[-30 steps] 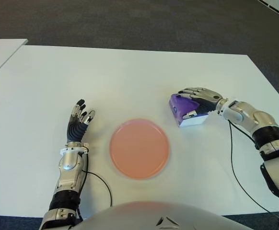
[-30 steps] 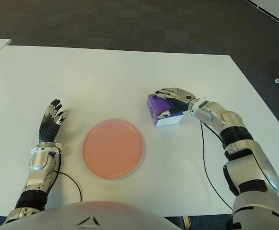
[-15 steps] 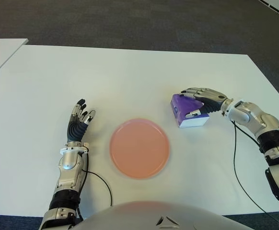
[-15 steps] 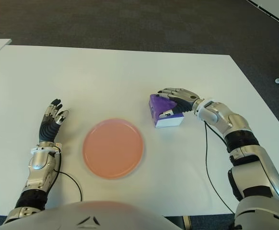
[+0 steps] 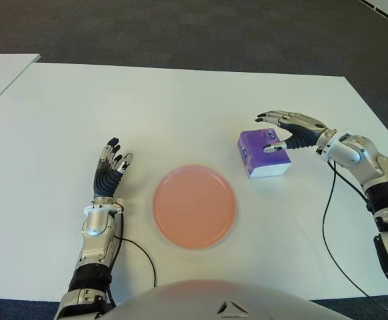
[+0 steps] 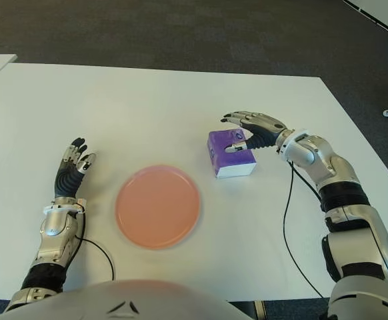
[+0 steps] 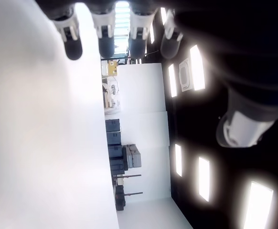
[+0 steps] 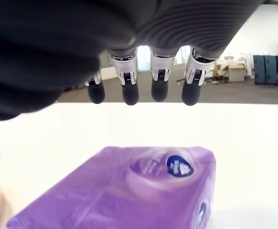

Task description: Put the tissue paper into the plate.

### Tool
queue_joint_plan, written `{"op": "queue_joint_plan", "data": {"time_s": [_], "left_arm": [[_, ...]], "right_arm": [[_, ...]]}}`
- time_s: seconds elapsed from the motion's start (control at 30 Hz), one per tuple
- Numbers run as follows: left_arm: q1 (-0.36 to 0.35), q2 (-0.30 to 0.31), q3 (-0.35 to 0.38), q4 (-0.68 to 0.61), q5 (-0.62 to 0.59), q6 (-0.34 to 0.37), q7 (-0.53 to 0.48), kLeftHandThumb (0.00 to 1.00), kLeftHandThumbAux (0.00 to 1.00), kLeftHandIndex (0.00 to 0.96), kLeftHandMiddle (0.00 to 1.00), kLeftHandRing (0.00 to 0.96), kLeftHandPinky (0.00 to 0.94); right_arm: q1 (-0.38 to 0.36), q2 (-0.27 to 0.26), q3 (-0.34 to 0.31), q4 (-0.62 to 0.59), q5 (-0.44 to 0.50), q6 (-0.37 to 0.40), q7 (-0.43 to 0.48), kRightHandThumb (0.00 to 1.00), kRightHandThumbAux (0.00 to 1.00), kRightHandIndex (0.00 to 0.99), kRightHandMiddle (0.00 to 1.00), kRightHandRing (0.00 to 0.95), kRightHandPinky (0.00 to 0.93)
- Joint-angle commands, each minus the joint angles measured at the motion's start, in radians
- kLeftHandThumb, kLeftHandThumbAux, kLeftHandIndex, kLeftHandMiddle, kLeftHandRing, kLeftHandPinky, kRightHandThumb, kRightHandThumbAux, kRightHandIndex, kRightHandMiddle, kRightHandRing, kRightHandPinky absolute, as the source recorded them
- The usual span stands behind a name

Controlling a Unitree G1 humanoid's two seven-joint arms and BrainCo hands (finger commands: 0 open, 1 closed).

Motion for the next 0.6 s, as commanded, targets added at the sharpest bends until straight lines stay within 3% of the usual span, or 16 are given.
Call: {"op": "queue_joint_plan", "data": {"time_s": [0.03, 0.6], "left_arm": [[0.033, -0.005, -0.003, 0.032, 0.000, 0.042, -0.012, 0.000, 0.534, 0.000, 0.000, 0.000, 0.000], [0.038, -0.004, -0.011, 0.026, 0.014, 0.034, -0.007, 0.000, 0.529, 0.000, 0.000, 0.000, 0.000]], "right_arm": [[0.036, 0.002, -0.013, -0.015, 0.021, 0.014, 0.034, 0.289, 0.222, 0.000, 0.000, 0.000, 0.000], [0.073, 0.002, -0.024, -0.026, 0.013, 0.006, 0.064, 0.251, 0.247, 0.000, 0.000, 0.000, 0.000]]}}
